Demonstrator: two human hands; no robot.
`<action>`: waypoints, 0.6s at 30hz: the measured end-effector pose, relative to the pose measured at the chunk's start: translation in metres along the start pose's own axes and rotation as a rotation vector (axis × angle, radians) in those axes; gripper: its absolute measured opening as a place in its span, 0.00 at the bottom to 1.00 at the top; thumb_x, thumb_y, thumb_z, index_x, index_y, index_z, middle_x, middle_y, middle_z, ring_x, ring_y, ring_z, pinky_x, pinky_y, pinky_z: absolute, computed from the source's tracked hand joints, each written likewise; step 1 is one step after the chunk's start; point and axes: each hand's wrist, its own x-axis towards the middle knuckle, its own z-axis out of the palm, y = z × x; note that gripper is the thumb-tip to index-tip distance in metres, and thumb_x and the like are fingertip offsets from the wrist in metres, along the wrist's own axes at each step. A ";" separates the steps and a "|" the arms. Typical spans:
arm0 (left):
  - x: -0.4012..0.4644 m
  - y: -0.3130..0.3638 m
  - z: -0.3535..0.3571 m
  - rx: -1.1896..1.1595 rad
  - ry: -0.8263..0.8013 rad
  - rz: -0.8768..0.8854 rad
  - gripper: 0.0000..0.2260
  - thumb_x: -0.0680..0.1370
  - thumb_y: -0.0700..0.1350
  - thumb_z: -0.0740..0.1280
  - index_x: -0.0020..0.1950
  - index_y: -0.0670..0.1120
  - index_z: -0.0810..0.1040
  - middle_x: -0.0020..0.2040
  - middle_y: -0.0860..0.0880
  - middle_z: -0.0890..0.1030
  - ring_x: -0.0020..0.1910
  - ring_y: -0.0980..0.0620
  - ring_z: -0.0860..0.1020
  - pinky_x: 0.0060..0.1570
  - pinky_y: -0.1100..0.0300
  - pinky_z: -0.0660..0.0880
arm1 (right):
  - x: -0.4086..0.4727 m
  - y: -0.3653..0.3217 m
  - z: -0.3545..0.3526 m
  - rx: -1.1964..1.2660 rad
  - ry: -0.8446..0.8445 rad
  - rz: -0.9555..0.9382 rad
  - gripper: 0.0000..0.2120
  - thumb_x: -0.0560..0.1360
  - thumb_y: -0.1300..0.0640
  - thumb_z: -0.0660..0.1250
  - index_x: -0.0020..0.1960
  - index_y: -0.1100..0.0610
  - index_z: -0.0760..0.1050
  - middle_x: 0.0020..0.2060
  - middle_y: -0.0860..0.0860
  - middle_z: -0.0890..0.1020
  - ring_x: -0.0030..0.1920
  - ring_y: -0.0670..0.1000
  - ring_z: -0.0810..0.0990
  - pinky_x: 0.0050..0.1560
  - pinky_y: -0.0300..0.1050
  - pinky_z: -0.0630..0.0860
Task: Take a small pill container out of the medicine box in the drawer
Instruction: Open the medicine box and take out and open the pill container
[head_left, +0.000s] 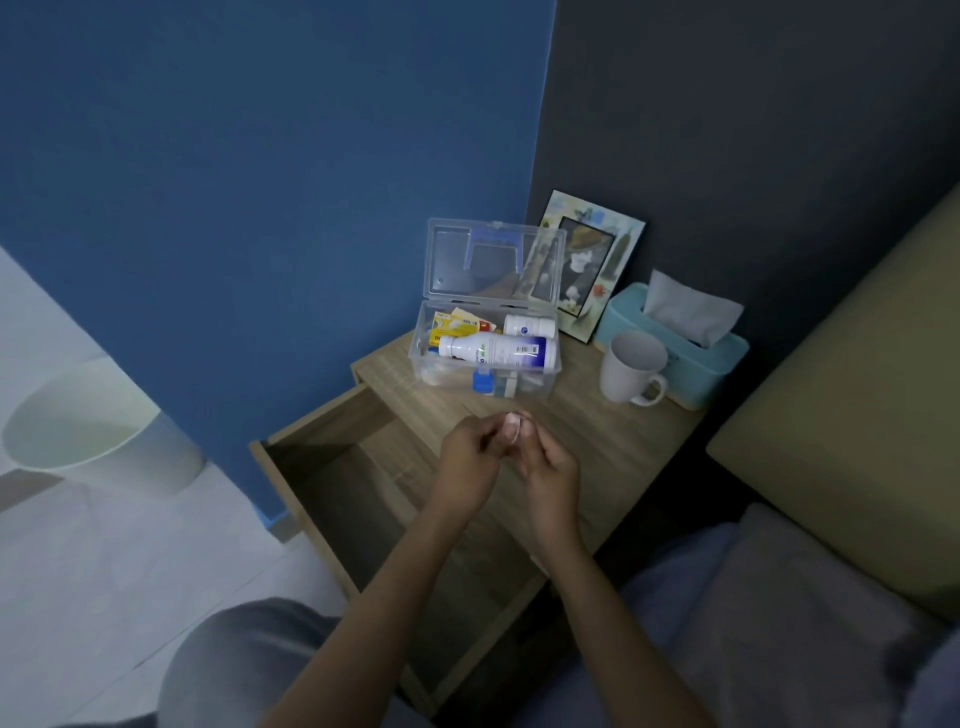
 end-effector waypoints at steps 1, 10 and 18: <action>-0.001 -0.001 0.003 0.067 0.014 0.022 0.13 0.81 0.44 0.61 0.58 0.41 0.81 0.48 0.44 0.84 0.46 0.51 0.82 0.52 0.56 0.79 | -0.001 0.000 0.001 -0.018 0.027 -0.014 0.12 0.81 0.61 0.61 0.51 0.50 0.81 0.45 0.47 0.85 0.47 0.44 0.83 0.51 0.37 0.78; 0.002 0.000 0.009 0.259 0.129 -0.078 0.24 0.82 0.54 0.54 0.44 0.37 0.80 0.38 0.42 0.82 0.37 0.46 0.80 0.38 0.53 0.75 | -0.003 0.006 0.006 -0.123 0.055 -0.065 0.15 0.80 0.62 0.61 0.65 0.65 0.75 0.60 0.58 0.82 0.60 0.53 0.80 0.63 0.46 0.75; 0.003 -0.001 -0.002 0.135 0.036 0.035 0.13 0.79 0.46 0.64 0.62 0.48 0.80 0.51 0.51 0.80 0.48 0.57 0.79 0.48 0.71 0.74 | 0.001 -0.001 0.007 0.008 0.054 -0.008 0.13 0.81 0.61 0.58 0.55 0.51 0.80 0.52 0.55 0.84 0.55 0.51 0.82 0.59 0.46 0.77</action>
